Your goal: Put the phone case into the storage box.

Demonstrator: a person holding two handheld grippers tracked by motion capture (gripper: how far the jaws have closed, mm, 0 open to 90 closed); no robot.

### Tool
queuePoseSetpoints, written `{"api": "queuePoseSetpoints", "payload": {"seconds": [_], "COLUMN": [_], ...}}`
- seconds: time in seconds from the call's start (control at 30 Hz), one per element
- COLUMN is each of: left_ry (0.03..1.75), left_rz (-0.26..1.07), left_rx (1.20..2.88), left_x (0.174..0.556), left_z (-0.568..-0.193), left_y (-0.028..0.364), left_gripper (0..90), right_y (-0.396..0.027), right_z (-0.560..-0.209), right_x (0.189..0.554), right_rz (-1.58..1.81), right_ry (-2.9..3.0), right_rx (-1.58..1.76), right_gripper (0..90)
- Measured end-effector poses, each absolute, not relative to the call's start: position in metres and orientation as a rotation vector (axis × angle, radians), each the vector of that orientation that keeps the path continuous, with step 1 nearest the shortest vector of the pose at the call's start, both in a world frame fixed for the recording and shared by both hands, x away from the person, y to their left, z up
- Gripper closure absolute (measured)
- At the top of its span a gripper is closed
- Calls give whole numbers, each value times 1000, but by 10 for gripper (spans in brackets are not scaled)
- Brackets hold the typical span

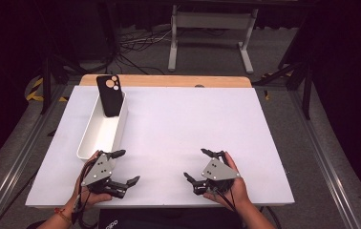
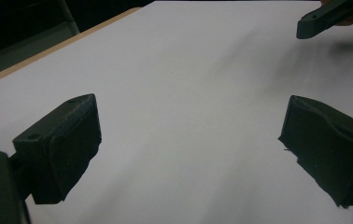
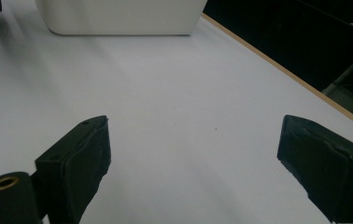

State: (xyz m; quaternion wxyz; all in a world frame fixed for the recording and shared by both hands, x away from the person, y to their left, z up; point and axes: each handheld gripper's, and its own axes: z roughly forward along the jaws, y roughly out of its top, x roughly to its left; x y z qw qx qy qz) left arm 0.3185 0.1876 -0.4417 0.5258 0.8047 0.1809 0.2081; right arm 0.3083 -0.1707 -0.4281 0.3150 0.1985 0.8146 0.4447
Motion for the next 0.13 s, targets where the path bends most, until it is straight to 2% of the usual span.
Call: {"api": "queuePoseSetpoints", "payload": {"seconds": [0.13], "left_ry": [434], "left_rz": [492], "left_rx": [1927], "left_x": [319], "left_z": [-442], "left_y": [188], "left_gripper": [56], "right_y": [-167], "right_z": [-431], "right_x": [309], "right_rz": [1168], "right_ry": [2169], "right_rx": [519], "right_gripper": [105]}}
